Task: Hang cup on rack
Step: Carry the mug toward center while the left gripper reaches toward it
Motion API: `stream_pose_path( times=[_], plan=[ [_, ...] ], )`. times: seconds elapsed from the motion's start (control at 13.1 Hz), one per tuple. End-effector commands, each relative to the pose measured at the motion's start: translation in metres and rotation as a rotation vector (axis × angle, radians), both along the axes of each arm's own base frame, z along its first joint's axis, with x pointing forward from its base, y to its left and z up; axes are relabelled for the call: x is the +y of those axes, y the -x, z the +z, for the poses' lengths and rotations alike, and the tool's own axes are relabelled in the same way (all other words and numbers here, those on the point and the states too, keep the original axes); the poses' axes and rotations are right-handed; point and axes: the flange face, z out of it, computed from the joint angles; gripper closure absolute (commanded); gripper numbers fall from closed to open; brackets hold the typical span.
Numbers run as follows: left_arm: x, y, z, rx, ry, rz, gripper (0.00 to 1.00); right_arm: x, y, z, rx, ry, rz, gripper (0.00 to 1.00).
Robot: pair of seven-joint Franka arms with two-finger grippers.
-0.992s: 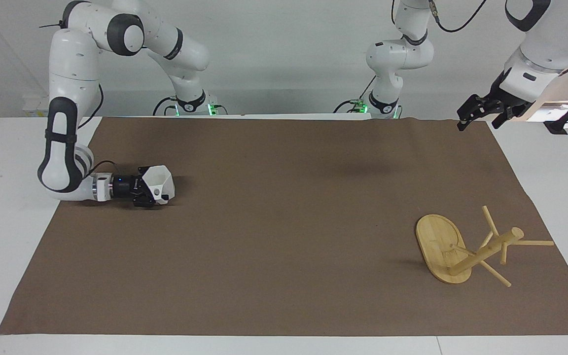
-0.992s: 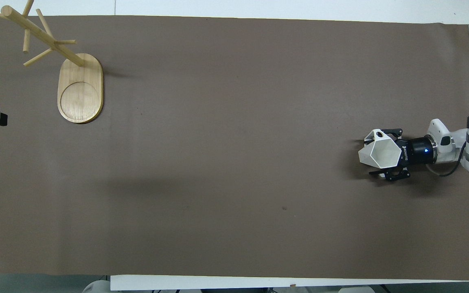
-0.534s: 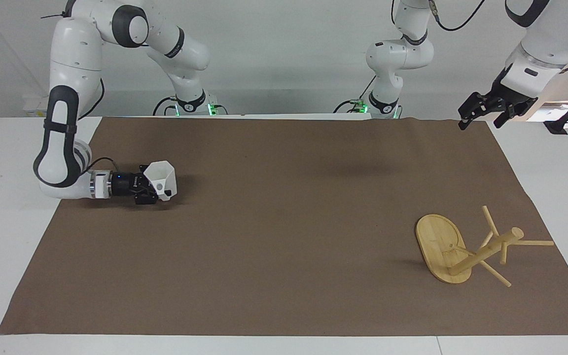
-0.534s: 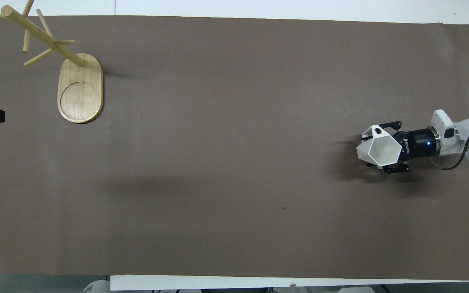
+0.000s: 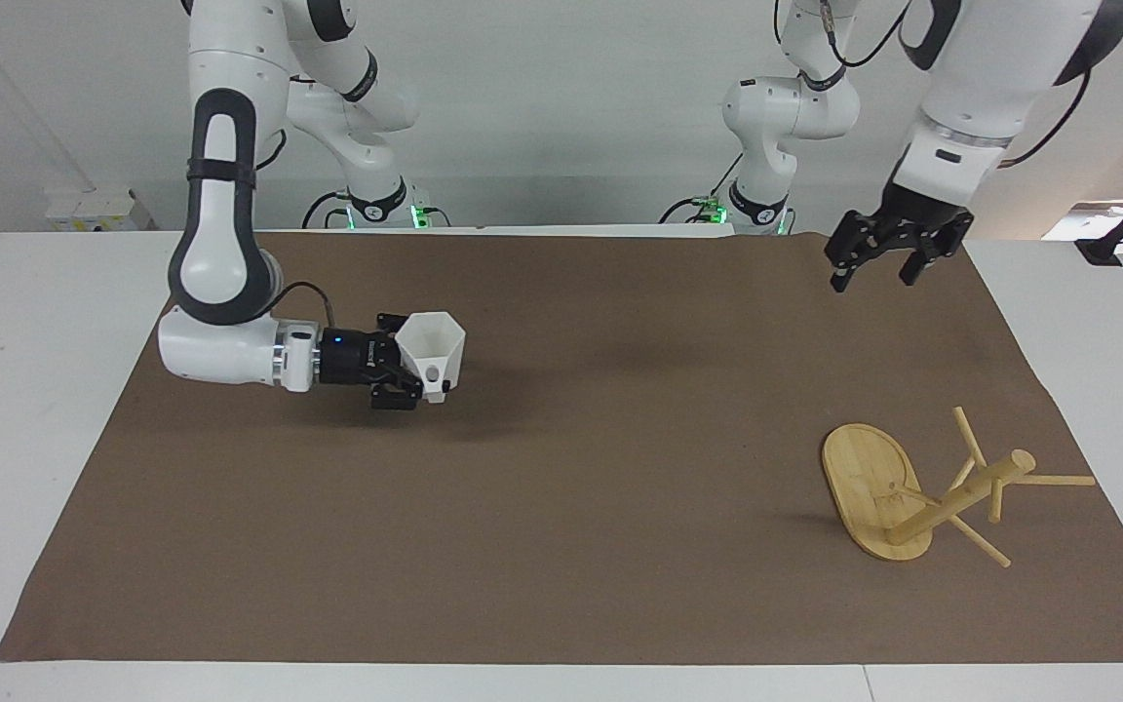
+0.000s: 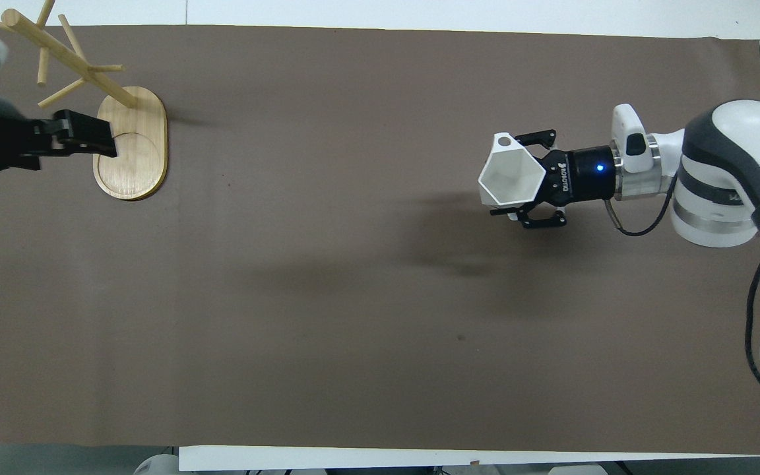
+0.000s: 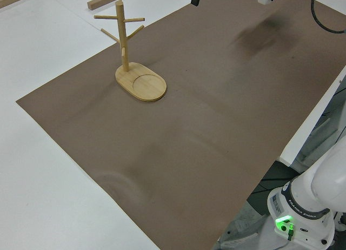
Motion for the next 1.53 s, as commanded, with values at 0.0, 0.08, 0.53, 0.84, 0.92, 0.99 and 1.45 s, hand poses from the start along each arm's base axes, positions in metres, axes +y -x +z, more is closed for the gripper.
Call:
stream_pose_path(
  times=[0.0,0.08,0.53,0.84,0.92,0.99,1.45],
  plan=[
    [-0.058,0.005,-0.006,-0.028,0.024,0.022,0.0,0.057,0.005,0.023,0.022,0.04,-0.1,0.8],
    [-0.083,0.005,-0.006,-0.026,0.04,0.044,0.0,0.088,0.009,0.024,0.022,0.031,-0.14,0.79],
    [-0.162,0.015,-0.015,0.017,0.15,0.142,0.0,0.17,0.032,0.014,0.054,0.071,-0.263,0.78],
    [-0.174,0.004,-0.044,0.066,0.222,0.177,0.01,0.19,0.041,0.016,0.072,0.062,-0.287,0.78],
    [-0.175,0.004,-0.056,0.082,0.208,0.178,0.01,0.191,0.041,0.016,0.073,0.062,-0.287,0.78],
    [-0.175,0.008,-0.069,0.103,0.19,0.173,0.01,0.192,0.042,0.016,0.072,0.062,-0.286,0.78],
    [-0.178,0.028,-0.101,0.153,0.153,0.205,1.0,0.193,0.039,0.019,0.061,0.069,-0.301,0.77]
  ],
)
